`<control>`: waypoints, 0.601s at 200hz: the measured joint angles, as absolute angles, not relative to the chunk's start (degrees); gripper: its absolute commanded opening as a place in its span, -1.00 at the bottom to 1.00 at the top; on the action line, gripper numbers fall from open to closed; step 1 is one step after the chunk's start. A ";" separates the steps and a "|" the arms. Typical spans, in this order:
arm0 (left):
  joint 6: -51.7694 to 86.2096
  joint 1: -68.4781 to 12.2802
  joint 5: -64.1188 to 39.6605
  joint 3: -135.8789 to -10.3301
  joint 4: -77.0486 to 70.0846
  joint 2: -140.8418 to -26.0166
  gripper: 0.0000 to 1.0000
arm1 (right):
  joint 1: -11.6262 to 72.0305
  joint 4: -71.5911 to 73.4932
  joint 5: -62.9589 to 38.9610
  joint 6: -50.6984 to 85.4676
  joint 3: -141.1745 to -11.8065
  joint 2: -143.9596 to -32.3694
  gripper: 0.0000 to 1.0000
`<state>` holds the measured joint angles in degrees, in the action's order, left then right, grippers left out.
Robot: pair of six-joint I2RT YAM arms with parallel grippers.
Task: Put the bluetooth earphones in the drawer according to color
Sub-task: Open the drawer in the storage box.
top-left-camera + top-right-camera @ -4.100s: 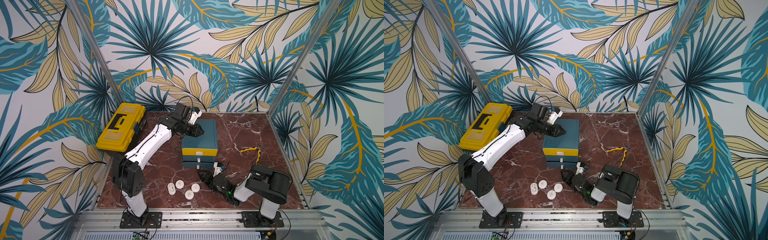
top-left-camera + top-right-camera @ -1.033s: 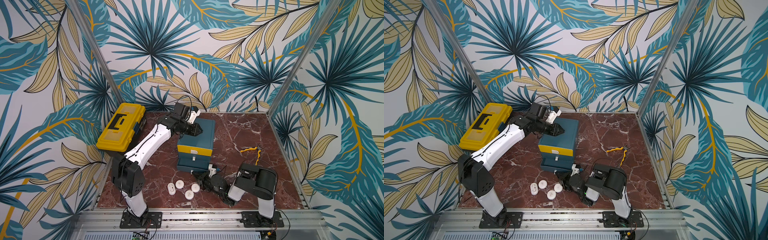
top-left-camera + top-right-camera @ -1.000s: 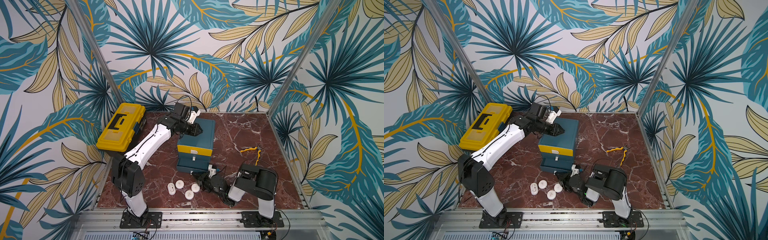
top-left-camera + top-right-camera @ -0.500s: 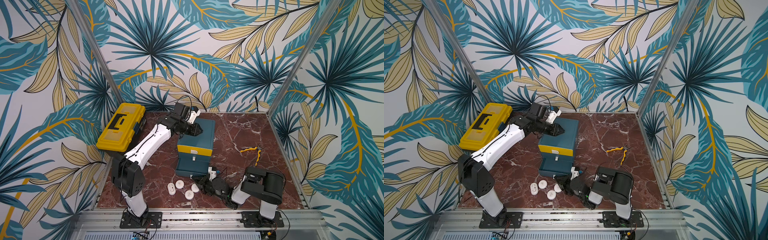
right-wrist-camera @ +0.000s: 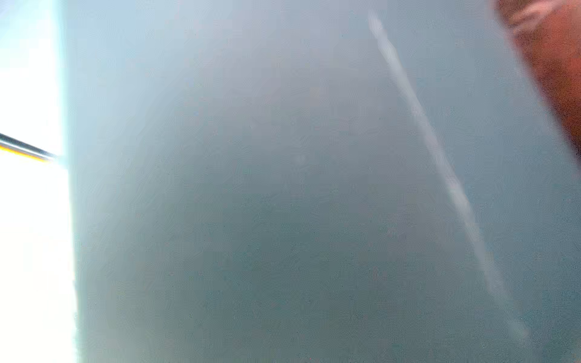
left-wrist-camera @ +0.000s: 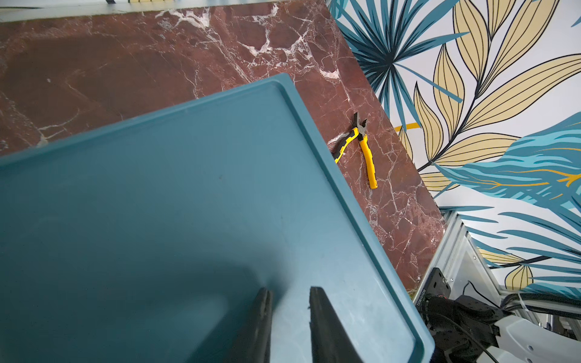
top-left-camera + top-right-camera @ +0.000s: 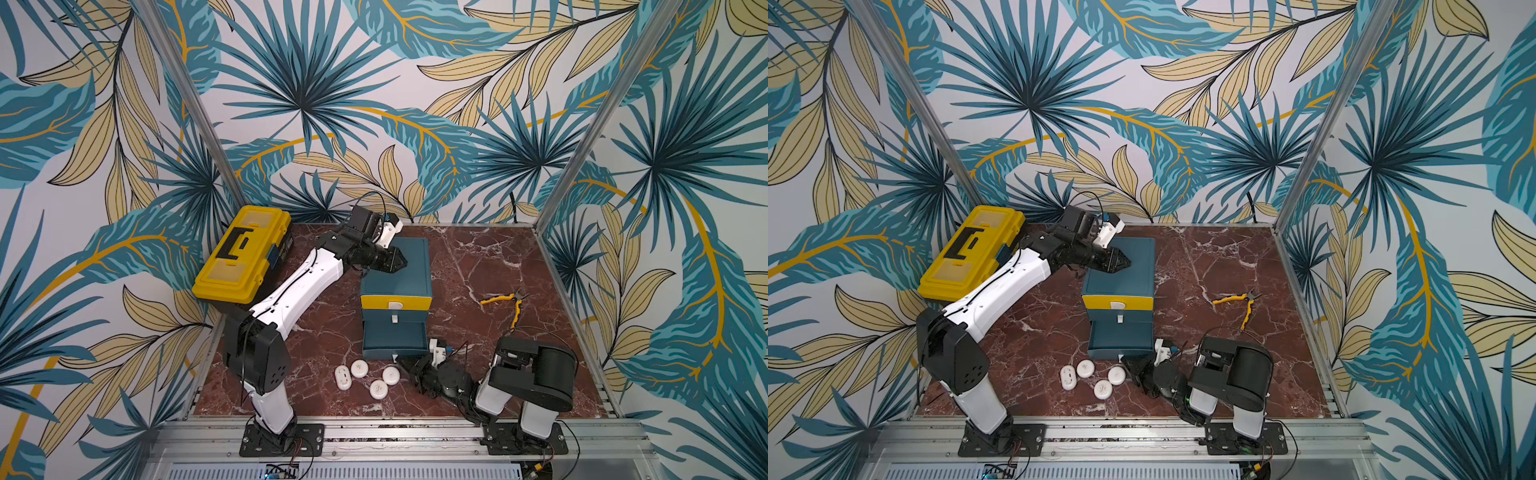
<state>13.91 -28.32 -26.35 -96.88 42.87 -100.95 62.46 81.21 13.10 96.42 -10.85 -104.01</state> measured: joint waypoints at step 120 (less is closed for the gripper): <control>13.91 -28.84 -26.83 -97.27 42.94 -101.38 -0.47 | 56.64 65.17 12.58 94.06 -4.14 -82.21 -1.00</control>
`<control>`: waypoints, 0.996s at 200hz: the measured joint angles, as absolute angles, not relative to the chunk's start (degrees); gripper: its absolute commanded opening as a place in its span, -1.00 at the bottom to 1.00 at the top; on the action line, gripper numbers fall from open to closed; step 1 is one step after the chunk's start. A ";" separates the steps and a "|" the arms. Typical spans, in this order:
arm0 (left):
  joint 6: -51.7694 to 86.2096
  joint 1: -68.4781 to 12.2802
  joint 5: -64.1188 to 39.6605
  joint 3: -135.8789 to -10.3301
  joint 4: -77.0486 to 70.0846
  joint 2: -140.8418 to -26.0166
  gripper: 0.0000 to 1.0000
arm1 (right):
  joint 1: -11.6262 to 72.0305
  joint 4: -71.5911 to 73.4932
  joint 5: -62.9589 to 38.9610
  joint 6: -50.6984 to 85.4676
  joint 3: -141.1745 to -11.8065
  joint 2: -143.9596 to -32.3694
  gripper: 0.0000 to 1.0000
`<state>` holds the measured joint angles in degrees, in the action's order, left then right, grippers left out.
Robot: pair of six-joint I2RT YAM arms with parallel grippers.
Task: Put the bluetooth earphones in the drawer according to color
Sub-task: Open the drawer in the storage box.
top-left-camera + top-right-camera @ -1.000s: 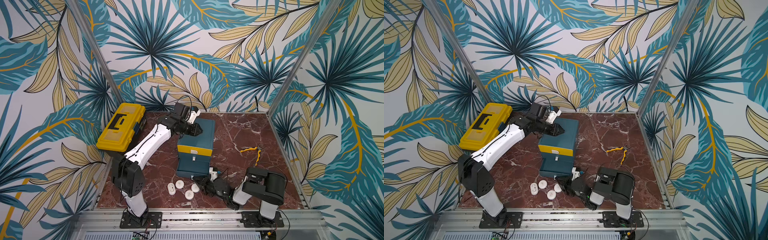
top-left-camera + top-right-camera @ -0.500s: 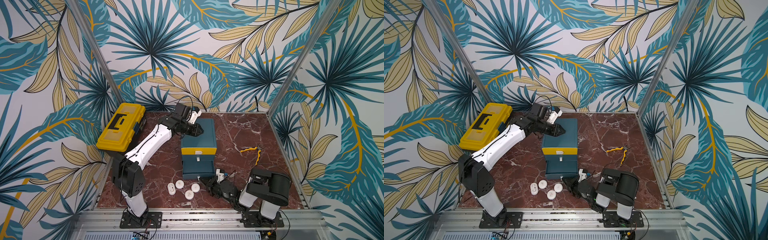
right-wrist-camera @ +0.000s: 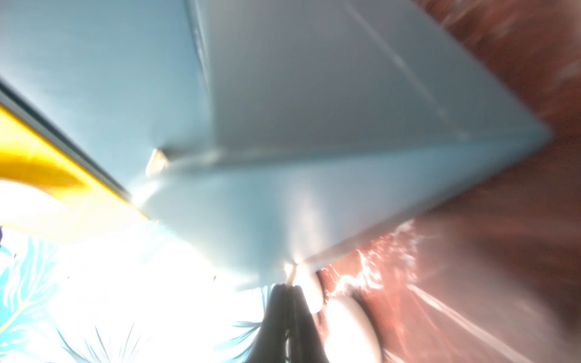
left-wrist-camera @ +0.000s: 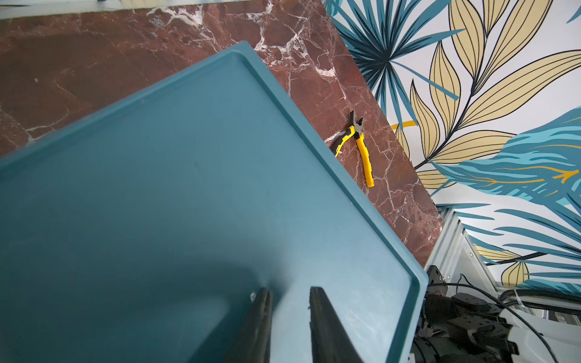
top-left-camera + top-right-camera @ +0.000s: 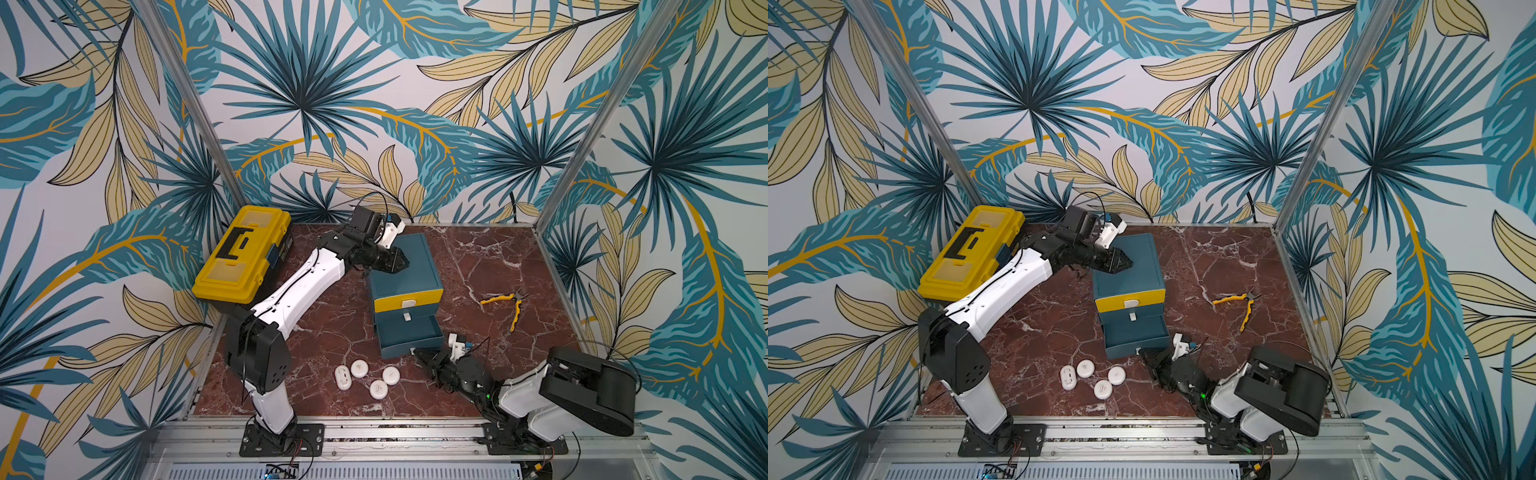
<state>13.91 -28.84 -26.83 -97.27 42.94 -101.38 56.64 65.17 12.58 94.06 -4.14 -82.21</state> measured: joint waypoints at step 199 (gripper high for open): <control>14.52 -29.71 -26.59 -100.36 44.53 -103.31 -0.46 | 56.51 24.73 12.43 89.73 -5.52 -55.42 -0.81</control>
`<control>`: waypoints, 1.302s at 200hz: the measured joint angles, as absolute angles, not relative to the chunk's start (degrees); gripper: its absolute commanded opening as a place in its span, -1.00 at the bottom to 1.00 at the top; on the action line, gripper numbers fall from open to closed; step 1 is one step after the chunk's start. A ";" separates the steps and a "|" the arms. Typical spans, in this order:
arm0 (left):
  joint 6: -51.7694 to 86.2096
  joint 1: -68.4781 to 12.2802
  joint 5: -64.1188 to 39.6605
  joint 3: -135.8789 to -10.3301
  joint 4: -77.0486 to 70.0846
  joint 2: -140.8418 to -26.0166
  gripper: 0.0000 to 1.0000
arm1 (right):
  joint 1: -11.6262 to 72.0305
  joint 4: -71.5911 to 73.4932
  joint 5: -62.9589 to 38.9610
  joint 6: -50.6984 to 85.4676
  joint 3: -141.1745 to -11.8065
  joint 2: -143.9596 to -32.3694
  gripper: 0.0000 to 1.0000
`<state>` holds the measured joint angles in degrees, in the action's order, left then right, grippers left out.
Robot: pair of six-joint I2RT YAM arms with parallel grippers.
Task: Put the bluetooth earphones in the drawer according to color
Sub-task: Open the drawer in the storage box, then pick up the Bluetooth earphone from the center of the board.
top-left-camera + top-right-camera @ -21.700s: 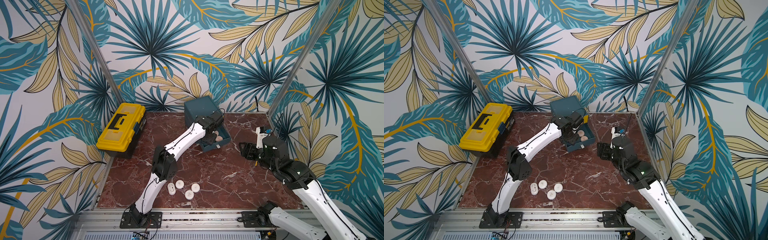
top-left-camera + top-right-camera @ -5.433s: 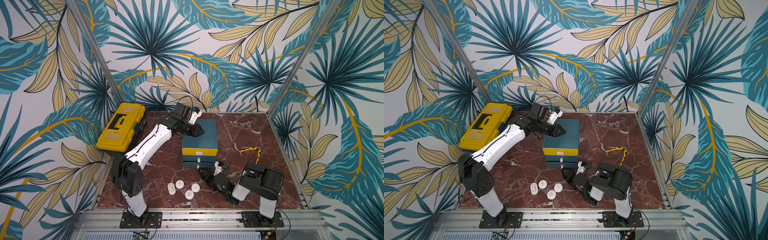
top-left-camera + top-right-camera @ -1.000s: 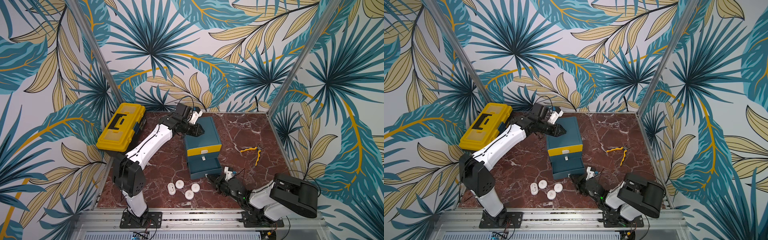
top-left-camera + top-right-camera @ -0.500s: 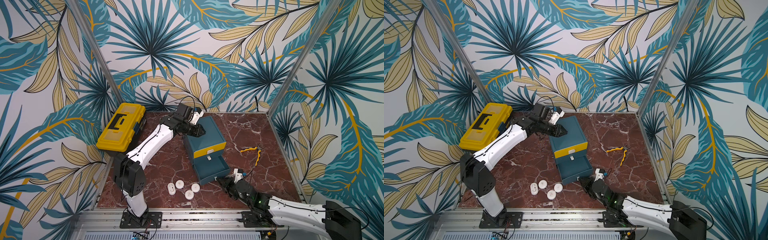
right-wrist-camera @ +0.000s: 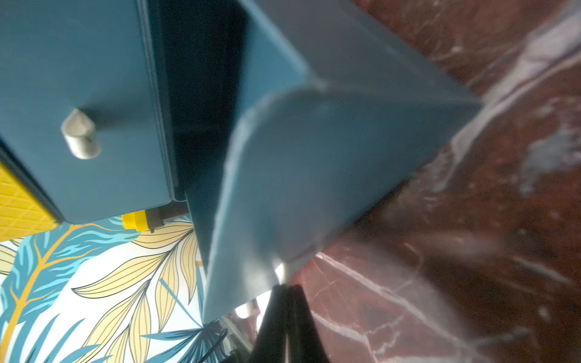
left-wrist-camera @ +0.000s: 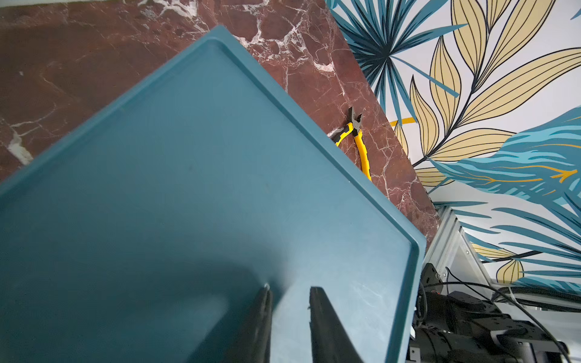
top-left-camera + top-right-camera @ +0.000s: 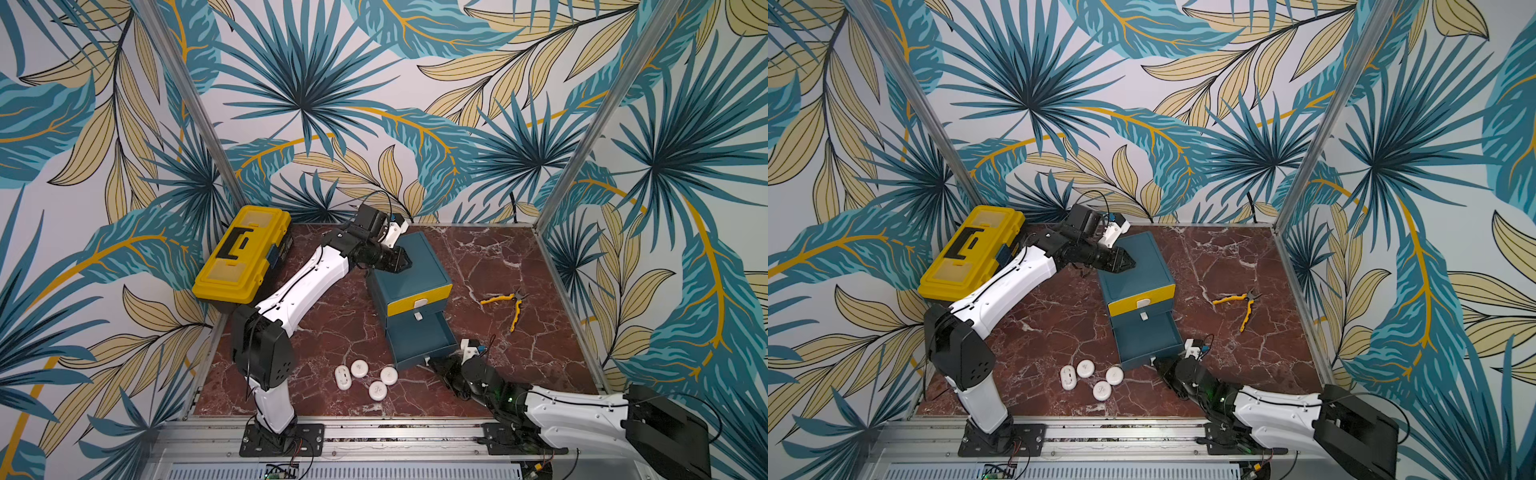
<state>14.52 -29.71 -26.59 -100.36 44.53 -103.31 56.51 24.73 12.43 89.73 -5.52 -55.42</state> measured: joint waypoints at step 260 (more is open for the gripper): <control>13.85 -30.11 6.74 -87.94 67.13 -65.19 0.37 | 65.10 -30.70 16.86 59.48 -41.78 -49.01 0.09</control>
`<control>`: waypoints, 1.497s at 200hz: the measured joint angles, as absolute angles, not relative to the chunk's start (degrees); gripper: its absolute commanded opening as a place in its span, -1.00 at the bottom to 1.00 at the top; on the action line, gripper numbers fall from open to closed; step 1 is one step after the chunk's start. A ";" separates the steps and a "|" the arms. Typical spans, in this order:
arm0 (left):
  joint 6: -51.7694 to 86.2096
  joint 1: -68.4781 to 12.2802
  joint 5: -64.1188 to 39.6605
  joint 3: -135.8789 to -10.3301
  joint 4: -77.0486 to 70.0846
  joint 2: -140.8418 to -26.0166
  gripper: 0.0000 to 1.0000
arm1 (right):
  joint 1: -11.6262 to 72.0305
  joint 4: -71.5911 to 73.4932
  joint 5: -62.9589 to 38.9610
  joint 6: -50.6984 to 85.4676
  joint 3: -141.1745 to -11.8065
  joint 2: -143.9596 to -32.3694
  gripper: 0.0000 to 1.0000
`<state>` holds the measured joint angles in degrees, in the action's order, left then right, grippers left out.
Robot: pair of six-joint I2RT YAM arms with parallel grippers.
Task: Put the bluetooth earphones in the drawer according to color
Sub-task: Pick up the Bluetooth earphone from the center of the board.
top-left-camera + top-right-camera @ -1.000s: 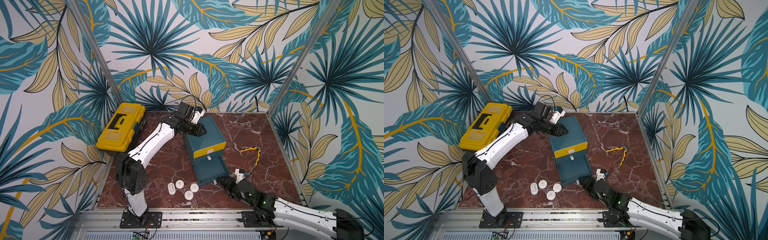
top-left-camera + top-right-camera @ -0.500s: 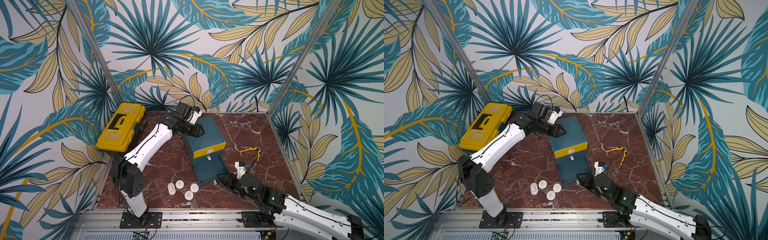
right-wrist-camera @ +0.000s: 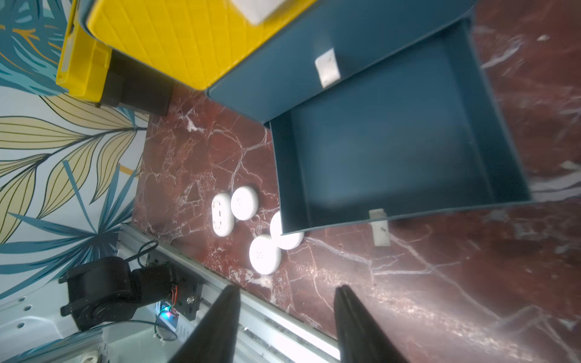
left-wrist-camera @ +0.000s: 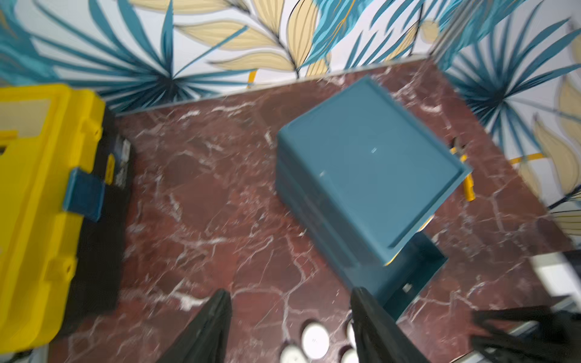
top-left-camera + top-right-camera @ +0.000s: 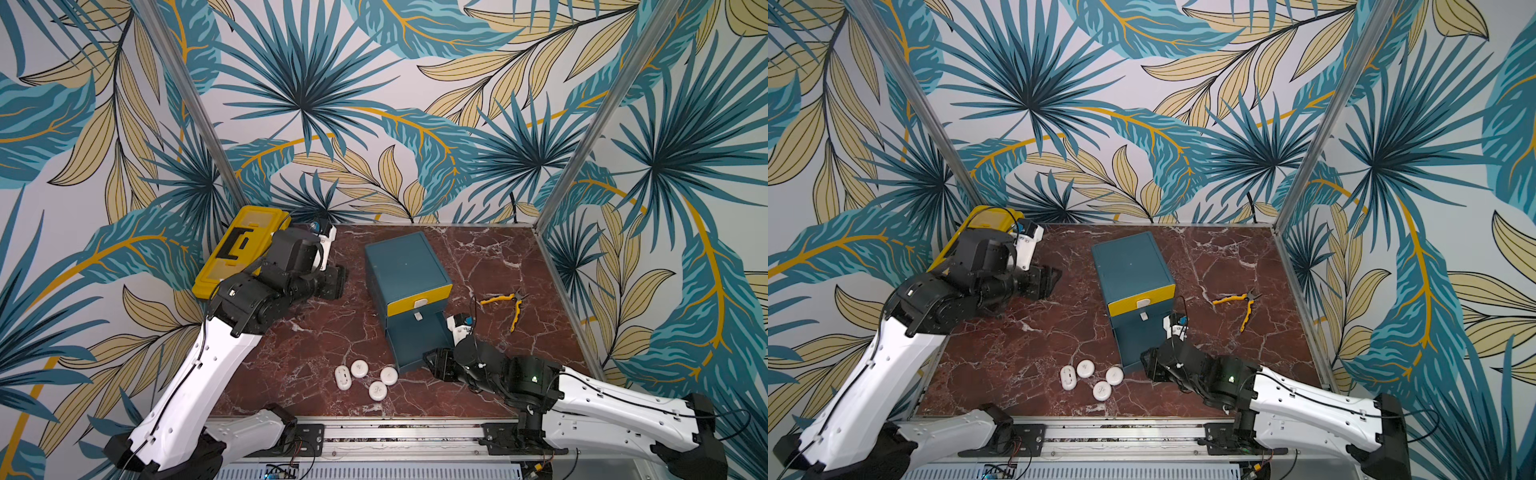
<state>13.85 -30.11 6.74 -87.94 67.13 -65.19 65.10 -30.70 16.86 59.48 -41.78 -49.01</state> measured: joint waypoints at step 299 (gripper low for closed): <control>46.48 -45.43 2.79 -34.04 46.63 -71.77 0.24 | 65.14 -47.88 31.73 56.71 -45.84 -31.11 0.11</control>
